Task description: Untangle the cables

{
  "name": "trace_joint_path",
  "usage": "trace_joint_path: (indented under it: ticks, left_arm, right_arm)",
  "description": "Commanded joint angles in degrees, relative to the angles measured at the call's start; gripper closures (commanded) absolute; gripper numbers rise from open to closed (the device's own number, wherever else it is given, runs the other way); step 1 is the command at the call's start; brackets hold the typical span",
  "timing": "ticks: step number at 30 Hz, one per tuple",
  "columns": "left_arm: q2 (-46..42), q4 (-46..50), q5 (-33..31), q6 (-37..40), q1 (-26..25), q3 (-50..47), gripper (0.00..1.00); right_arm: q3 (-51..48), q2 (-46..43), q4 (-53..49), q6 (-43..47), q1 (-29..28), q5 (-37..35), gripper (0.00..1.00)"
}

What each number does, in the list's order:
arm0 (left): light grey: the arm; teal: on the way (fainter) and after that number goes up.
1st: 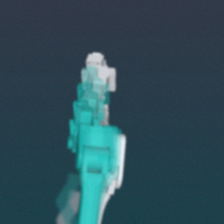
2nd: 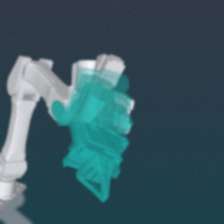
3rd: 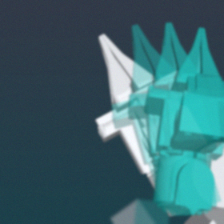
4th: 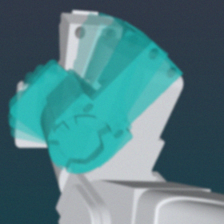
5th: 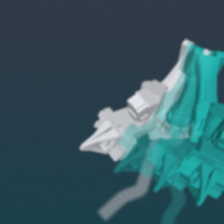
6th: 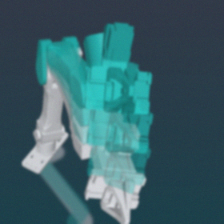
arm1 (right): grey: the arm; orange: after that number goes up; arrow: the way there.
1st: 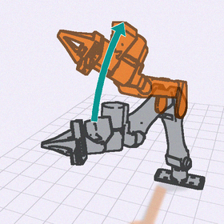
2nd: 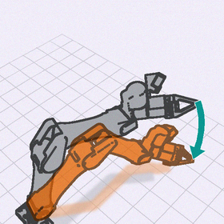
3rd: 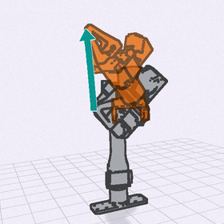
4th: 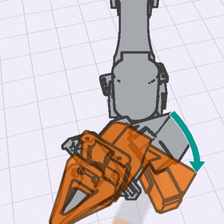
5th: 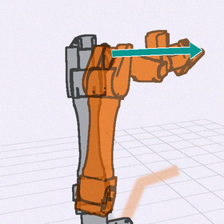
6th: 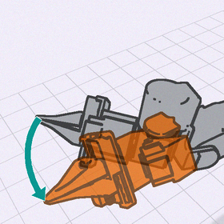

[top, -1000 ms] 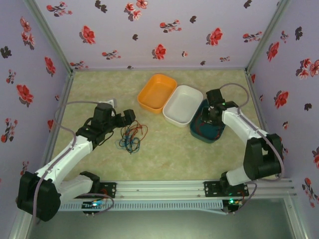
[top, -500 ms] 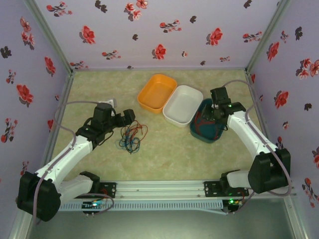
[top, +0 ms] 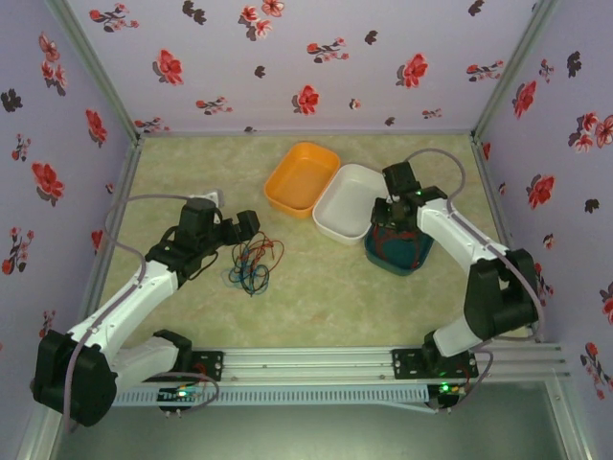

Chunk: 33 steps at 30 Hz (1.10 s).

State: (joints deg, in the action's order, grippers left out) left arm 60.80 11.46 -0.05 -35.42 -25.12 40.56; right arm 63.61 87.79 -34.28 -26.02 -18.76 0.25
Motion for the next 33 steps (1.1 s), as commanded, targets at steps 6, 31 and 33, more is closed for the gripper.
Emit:
trace_joint_path:
  ticks: [6,31,33]
  left_arm:
    - [0.4,0.5,-1.4,0.8,0.3,1.3,0.0]
    - [1.2,0.3,-1.5,0.3,0.4,0.9,0.0]
    - [1.1,0.4,-1.4,0.2,0.4,0.9,0.0]
  right_arm:
    - [2.5,4.1,2.3,1.2,0.0,0.5,0.76]
    - [-2.3,7.0,5.2,0.0,2.2,0.7,1.0]
    - [-2.9,7.5,5.7,-0.1,2.3,0.8,1.0]
